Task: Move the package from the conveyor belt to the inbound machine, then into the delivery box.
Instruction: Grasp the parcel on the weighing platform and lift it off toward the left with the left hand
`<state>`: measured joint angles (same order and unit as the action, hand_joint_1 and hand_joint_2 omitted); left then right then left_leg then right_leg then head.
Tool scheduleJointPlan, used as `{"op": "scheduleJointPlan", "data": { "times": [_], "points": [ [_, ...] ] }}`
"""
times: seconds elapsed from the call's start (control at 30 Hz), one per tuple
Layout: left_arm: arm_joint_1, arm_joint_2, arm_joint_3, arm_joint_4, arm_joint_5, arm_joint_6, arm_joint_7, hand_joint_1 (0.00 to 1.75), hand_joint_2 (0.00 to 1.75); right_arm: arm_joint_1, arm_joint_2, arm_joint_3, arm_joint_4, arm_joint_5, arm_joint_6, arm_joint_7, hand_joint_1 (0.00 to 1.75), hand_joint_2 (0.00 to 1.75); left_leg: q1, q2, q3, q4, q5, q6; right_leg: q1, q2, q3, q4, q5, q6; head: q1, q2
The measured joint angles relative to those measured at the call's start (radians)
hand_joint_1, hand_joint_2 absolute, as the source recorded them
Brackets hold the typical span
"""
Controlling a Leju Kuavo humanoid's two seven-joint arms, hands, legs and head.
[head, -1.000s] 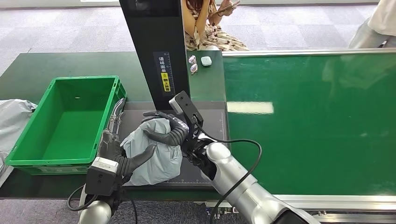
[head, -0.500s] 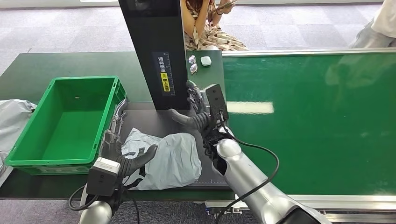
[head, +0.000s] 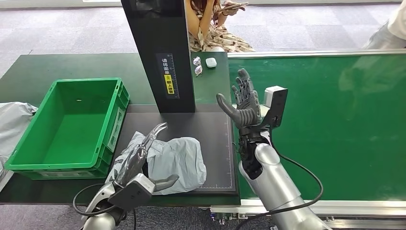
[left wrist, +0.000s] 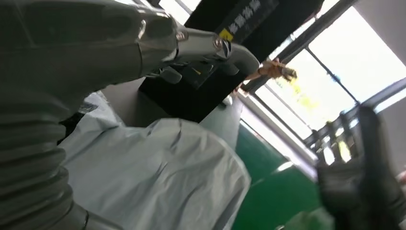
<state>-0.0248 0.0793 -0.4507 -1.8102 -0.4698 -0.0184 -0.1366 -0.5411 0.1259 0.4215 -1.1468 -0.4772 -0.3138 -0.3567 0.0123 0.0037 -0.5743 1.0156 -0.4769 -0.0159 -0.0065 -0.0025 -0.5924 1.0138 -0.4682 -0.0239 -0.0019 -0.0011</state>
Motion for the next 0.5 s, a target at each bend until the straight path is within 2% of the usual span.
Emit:
{"op": "scheduleJointPlan", "data": {
  "times": [0.2, 0.37, 0.5],
  "points": [
    [0.021, 0.057, -0.024, 0.003, -0.172, -0.110, 0.078, 0.00, 1.75, 0.099, -0.019, -0.068, -0.135, 0.007, 0.019, -0.019, 0.00, 1.75, 0.000, 0.000, 0.000, 0.000, 0.000, 0.000, 0.000, 0.000, 0.000, 0.000, 0.000, 0.000, 0.000, 0.000],
    [0.040, 0.122, -0.026, 0.044, -0.195, -0.137, 0.048, 0.00, 1.75, 0.205, -0.035, -0.097, -0.281, 0.022, 0.071, -0.027, 0.00, 1.75, 0.000, 0.000, 0.000, 0.000, -0.001, 0.000, 0.000, 0.000, 0.000, 0.000, -0.001, 0.000, 0.000, 0.000],
    [0.016, 0.143, -0.015, 0.086, -0.171, -0.152, 0.033, 0.00, 1.75, 0.266, -0.040, -0.100, -0.379, 0.042, 0.095, -0.019, 0.00, 1.75, 0.000, 0.000, 0.000, -0.001, 0.000, 0.000, 0.000, 0.000, 0.000, 0.000, 0.000, 0.000, 0.000, 0.000]
  ]
}}
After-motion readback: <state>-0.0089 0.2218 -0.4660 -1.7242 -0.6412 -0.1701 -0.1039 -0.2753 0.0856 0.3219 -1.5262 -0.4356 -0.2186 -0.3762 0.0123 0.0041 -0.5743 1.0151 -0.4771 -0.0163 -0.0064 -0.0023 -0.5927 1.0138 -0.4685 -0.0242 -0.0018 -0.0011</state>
